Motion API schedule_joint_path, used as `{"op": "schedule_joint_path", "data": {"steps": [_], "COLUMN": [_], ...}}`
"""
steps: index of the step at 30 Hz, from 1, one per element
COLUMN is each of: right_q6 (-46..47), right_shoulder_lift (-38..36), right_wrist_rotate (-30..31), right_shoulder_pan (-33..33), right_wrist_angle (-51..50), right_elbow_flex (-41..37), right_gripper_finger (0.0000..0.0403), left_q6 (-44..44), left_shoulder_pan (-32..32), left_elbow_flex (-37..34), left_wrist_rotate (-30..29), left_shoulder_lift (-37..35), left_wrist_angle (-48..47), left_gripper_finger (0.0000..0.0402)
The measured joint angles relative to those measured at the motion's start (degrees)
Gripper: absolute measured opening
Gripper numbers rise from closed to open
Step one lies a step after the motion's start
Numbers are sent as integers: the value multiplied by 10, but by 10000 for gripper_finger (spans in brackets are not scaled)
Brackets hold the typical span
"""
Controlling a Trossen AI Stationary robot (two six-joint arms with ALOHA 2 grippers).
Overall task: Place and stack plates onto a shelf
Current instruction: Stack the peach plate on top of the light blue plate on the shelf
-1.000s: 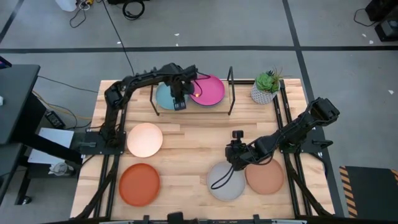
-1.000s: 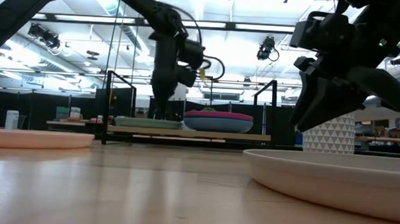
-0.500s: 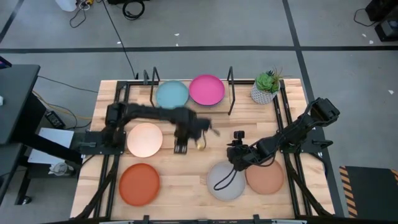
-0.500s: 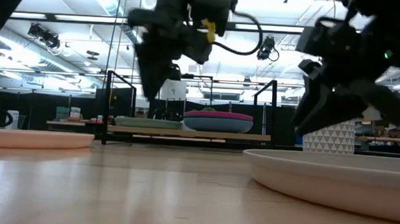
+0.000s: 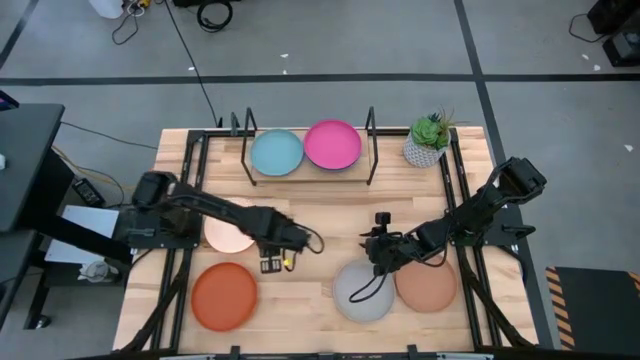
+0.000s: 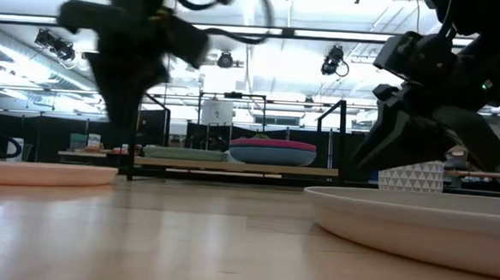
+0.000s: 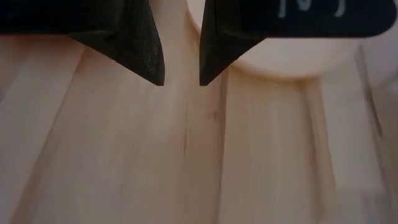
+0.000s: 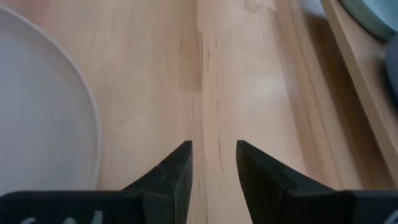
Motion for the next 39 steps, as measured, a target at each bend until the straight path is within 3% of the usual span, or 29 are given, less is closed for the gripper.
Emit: {"op": "schedule_joint_path", "data": {"steps": [4, 10, 14, 21, 24, 30, 39], "right_q6": [9, 6, -3, -10, -15, -18, -18], "right_shoulder_lift": [0, 0, 0, 0, 0, 0, 0], "right_wrist_rotate": [1, 19, 20, 20, 20, 19, 15], "right_shoulder_pan": [0, 10, 18, 22, 23, 23, 23], "right_wrist_angle": [17, 48, 78, 149, 171, 190, 191], "right_elbow_flex": [0, -3, -14, -46, -58, -66, -66], "right_gripper_finger": [130, 130, 130, 130, 130, 130, 130], "left_q6": [-80, -221, -240, -259, -274, -284, -285], "left_shoulder_pan": [-7, -7, -11, -9, -4, 3, 4], "left_elbow_flex": [-83, -173, -201, -225, -240, -254, -248], "left_wrist_rotate": [-8, -84, -90, -107, -106, -89, -24], "left_shoulder_lift": [-54, -88, -88, -88, -88, -88, -88], "left_wrist_angle": [49, 75, 97, 117, 125, 138, 157], "left_gripper_finger": [107, 107, 117, 189, 198, 155, 29]}}
